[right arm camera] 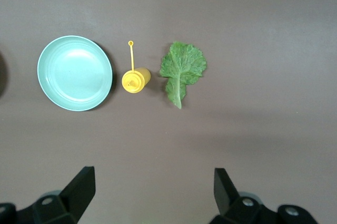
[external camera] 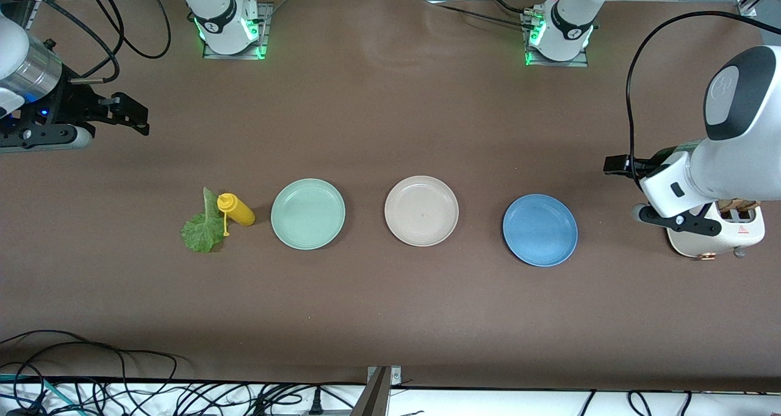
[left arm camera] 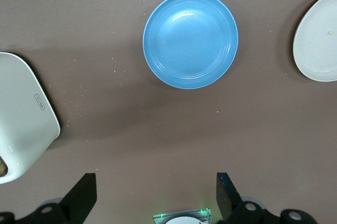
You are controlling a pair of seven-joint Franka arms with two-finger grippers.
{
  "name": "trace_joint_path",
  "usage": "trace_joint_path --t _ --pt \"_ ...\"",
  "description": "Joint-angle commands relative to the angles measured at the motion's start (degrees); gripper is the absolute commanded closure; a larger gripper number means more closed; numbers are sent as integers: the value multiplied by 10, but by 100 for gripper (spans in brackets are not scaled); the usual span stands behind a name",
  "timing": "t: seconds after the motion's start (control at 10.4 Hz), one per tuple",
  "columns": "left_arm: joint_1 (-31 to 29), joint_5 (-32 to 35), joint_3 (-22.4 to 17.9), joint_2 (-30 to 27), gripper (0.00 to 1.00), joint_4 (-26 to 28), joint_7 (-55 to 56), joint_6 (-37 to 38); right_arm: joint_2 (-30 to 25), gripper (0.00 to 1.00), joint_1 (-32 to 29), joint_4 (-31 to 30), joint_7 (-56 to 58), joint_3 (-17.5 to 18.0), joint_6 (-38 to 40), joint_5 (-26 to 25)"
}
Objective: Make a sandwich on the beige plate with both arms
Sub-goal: 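Move the left gripper to the bread slice in the white toaster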
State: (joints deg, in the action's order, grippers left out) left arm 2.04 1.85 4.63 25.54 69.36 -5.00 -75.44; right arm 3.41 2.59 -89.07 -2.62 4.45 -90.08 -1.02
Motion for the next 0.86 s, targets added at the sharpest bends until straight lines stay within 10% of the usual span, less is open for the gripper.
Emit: trace_joint_path --t 0.0,0.77 --pt "1 -10 -8 -4 0 2 -7 -1 2 0 1 5 -4 -1 0 -4" --pt "-6 -8 -8 -16 0 3 -7 -54 12 0 -6 8 4 -4 -15 -5"
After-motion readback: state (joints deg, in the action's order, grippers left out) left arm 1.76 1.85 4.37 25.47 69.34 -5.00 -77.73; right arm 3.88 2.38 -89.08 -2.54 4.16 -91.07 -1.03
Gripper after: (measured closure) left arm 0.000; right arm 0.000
